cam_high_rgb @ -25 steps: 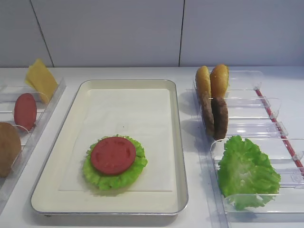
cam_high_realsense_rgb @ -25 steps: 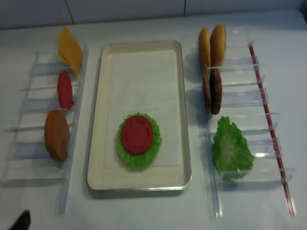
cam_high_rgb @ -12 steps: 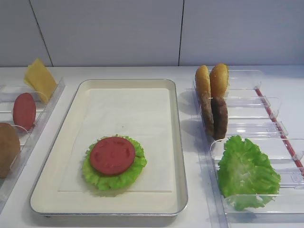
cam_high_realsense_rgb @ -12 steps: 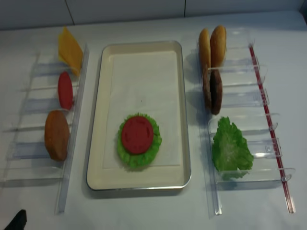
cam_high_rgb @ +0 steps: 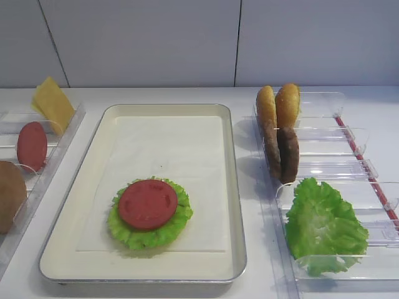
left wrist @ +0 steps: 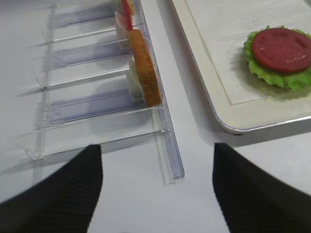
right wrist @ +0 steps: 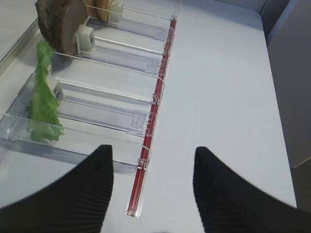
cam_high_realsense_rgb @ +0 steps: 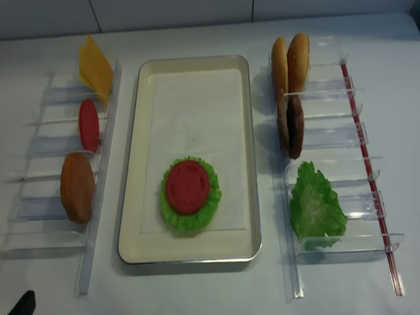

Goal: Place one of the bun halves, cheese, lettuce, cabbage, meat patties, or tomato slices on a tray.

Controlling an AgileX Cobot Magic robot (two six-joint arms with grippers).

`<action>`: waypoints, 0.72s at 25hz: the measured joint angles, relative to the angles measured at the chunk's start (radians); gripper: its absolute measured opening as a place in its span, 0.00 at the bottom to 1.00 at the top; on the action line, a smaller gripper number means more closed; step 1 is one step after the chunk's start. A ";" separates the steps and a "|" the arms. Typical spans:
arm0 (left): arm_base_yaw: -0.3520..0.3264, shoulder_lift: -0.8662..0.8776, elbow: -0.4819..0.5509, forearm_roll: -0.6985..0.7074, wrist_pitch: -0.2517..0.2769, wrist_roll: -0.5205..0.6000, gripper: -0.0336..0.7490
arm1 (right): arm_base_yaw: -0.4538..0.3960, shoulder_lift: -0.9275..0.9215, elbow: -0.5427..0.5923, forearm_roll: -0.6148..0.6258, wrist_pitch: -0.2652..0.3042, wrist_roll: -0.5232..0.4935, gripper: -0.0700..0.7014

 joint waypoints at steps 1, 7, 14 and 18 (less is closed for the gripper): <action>0.000 0.000 0.000 0.000 0.000 0.000 0.64 | 0.000 0.000 0.000 0.000 0.000 0.000 0.60; 0.000 0.000 0.000 0.000 -0.002 0.002 0.64 | 0.000 0.000 0.000 0.000 0.000 0.000 0.60; 0.000 0.000 0.000 0.000 -0.002 0.002 0.64 | 0.000 0.000 0.000 0.000 0.000 0.000 0.60; 0.000 0.000 0.000 0.000 -0.002 0.002 0.64 | 0.000 0.000 0.000 0.000 0.000 0.000 0.60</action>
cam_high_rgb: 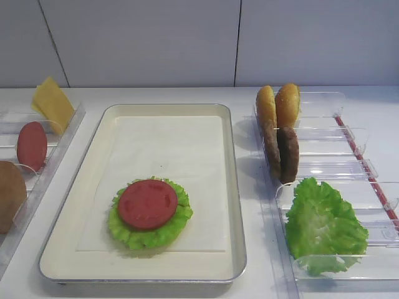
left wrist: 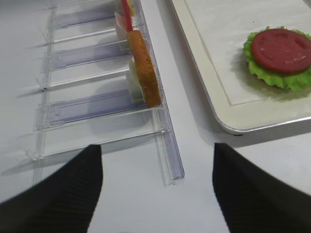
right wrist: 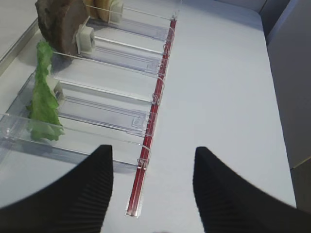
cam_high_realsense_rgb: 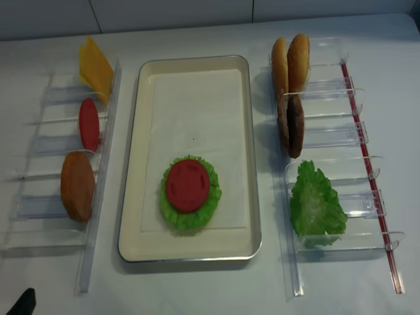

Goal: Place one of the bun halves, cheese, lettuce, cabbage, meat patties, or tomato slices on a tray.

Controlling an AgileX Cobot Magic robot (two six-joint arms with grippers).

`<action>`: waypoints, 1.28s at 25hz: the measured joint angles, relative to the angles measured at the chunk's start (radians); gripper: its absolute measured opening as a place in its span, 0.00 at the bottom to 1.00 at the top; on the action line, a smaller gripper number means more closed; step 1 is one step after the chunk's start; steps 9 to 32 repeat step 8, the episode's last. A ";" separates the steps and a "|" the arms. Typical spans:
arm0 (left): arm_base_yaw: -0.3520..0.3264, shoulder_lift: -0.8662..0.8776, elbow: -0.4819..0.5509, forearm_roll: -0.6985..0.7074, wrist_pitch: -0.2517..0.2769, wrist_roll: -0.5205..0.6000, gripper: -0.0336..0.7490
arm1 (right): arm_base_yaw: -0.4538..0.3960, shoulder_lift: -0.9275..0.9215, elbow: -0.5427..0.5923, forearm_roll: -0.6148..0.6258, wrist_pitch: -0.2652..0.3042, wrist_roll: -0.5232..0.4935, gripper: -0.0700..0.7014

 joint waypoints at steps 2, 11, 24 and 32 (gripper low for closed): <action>0.000 0.000 0.000 0.000 0.000 0.000 0.64 | 0.000 0.000 0.000 0.000 0.000 0.000 0.60; 0.000 0.000 0.000 0.000 0.000 0.000 0.64 | 0.000 0.000 0.000 0.000 0.000 0.000 0.60; 0.000 0.000 0.000 0.000 0.000 0.000 0.64 | 0.000 0.000 0.000 0.000 0.000 0.000 0.60; 0.000 0.000 0.000 0.000 0.000 0.000 0.64 | 0.000 0.000 0.000 0.000 0.000 0.000 0.60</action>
